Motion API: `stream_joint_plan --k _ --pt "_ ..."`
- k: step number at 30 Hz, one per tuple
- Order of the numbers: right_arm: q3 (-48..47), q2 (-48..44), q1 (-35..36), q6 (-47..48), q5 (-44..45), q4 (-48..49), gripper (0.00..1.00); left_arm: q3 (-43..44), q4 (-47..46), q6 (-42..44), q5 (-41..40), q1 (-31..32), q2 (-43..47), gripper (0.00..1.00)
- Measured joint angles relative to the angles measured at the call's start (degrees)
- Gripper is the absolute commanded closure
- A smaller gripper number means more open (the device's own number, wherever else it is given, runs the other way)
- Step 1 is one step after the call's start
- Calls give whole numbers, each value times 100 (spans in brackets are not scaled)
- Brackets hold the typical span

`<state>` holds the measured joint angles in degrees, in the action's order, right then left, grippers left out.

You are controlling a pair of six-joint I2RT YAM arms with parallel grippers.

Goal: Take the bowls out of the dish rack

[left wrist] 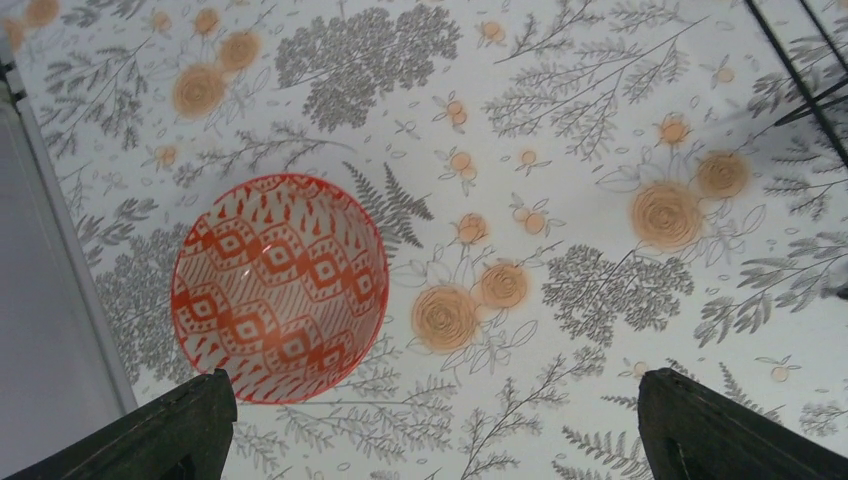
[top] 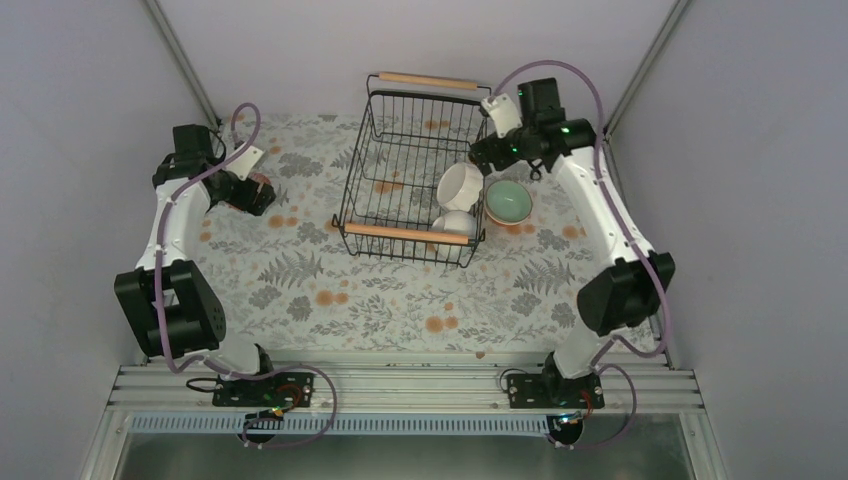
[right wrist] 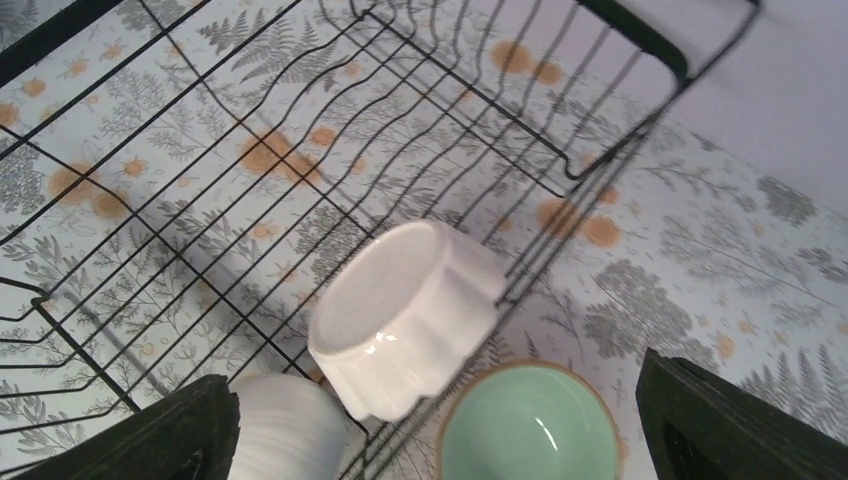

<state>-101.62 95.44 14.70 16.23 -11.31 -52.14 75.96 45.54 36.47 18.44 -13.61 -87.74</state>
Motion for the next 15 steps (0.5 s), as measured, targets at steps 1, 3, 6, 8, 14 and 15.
stream_joint_plan --k 1,3,6,8,14,15 --pt "-118 129 92 0 35 -55 4 -24 -2 37 -11 -35 0 0" --pt "-463 481 313 0 168 -264 3 -39 -13 66 -15 -94 0 0" --pt "-859 953 575 -11 350 -420 3 -39 -55 37 85 -136 0 0" --pt "-994 1217 721 -15 520 -481 3 -22 -44 4 184 -136 -9 0" --pt "-1169 1840 903 -42 929 -551 3 57 -68 -92 232 -129 -66 0" --pt "-1182 1937 933 -46 1016 -555 3 52 -83 -98 208 -129 -66 0"
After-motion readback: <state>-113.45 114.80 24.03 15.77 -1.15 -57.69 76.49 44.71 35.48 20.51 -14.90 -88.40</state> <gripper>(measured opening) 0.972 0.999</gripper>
